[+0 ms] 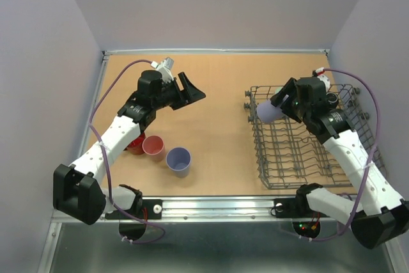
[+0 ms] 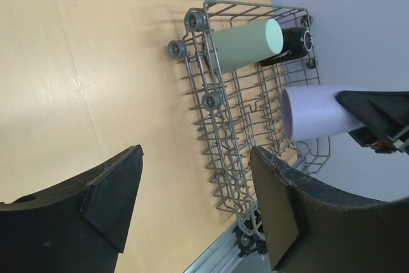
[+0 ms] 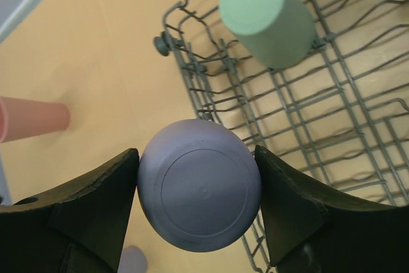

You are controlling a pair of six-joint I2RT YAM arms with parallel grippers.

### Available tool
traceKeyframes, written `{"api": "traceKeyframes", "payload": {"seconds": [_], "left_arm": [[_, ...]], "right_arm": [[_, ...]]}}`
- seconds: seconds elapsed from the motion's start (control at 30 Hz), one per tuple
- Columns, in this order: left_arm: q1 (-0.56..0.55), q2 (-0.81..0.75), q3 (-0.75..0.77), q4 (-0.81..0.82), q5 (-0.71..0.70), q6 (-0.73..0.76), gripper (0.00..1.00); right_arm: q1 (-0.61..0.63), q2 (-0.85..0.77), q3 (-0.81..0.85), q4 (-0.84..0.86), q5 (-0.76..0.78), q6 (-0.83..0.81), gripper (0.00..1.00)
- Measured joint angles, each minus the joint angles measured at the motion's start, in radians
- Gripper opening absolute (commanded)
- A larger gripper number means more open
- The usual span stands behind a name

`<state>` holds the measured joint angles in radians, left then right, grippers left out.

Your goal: Load the cups into the dish rack

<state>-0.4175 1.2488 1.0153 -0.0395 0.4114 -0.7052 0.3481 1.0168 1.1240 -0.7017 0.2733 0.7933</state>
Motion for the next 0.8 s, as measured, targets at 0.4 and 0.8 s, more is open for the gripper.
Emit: {"api": "traceKeyframes", "payload": {"seconds": [0.4,0.8], "left_arm": [[0.000,0.000,0.003,-0.051,0.007,0.079,0.85],[0.000,0.027,0.032,-0.101,0.008,0.127,0.84]], "right_arm": [[0.000,0.129,-0.042,-0.043,0.197,-0.035,0.00],[0.000,0.166,-0.195,-0.003,0.270,-0.034,0.00]]}}
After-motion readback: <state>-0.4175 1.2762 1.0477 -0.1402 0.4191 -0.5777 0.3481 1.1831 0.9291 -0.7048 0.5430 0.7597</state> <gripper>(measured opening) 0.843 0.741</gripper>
